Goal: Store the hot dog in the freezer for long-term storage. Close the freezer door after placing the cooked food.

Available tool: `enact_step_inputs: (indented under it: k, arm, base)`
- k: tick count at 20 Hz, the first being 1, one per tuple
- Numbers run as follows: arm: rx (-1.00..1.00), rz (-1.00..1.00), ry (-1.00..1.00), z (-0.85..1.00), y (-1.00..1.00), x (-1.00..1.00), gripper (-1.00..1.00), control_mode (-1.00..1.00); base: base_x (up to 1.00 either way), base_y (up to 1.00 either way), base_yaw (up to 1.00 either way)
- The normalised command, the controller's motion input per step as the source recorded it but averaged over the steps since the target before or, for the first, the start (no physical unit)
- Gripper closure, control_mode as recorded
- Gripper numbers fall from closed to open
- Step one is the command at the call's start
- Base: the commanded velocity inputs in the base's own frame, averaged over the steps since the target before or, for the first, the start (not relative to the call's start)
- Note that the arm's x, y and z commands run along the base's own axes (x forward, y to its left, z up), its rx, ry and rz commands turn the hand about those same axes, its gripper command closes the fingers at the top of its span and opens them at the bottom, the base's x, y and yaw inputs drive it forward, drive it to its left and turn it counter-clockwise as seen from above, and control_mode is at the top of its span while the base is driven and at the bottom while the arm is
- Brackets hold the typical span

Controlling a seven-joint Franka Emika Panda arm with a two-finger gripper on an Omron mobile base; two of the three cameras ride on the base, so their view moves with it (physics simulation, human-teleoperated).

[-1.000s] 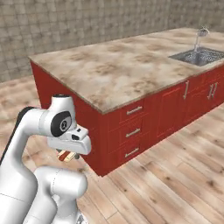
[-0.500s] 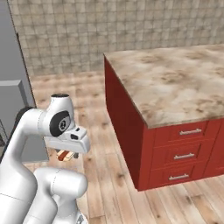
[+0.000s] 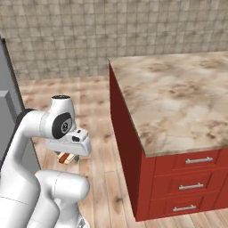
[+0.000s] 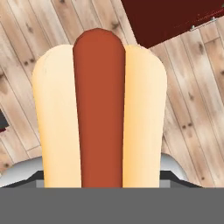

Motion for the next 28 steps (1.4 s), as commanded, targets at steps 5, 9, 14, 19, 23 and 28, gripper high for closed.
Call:
enact_step_inputs:
  k: [5,9,14,19,23,28]
  arm:
    - [0.00,0.00,0.00,0.00,0.00,0.00,1.00,1.00]
    - [0.00,0.00,0.00,0.00,0.00,0.00,1.00,1.00]
    - [0.00,0.00,0.00,0.00,0.00,0.00,1.00,1.00]
    - [0.00,0.00,0.00,0.00,0.00,0.00,1.00,1.00]
    - [0.00,0.00,0.00,0.00,0.00,0.00,1.00,1.00]
    - [0.00,0.00,0.00,0.00,0.00,0.00,1.00,1.00]
  base:
    - [0.51,0.33,0.14]
    - [0.29,0.12,0.21]
    - [0.49,0.12,0.42]
    - [0.33,0.02,0.29]
    - [0.56,0.00,0.28]
    - [0.48,0.00,0.46]
